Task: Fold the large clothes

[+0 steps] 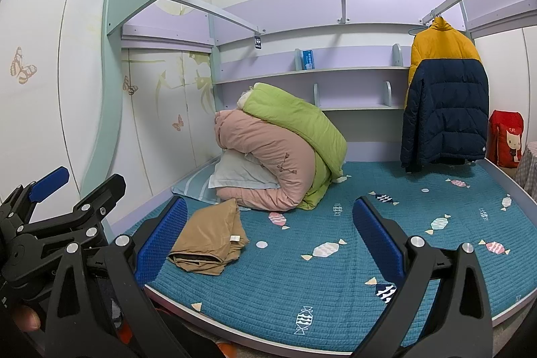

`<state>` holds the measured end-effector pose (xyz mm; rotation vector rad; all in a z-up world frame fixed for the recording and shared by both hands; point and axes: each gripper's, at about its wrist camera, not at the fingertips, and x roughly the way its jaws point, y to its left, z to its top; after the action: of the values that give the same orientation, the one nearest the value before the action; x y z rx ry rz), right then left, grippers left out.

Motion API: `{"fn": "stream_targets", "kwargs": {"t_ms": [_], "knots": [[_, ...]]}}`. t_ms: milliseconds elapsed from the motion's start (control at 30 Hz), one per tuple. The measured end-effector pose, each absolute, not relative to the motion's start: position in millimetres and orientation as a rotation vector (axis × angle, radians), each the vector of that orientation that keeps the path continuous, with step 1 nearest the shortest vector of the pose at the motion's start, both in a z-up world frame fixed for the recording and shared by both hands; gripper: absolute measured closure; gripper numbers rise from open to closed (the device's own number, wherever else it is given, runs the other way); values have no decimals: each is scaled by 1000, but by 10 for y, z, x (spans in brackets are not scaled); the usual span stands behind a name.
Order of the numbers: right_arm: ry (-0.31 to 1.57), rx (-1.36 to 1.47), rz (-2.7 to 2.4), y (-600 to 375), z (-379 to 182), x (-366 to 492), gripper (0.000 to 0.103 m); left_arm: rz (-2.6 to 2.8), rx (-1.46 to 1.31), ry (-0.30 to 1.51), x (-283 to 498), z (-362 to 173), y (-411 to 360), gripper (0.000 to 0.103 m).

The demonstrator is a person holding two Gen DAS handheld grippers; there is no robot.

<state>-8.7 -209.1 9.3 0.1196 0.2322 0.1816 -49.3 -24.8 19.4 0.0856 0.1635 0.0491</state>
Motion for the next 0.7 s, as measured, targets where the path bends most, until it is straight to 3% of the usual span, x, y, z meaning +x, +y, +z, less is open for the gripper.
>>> {"fn": "stream_targets", "kwargs": {"t_ms": [700], "knots": [[232,119,182,-2091,102,-83,8,55,84,161,-501,210,-280,5]]}}
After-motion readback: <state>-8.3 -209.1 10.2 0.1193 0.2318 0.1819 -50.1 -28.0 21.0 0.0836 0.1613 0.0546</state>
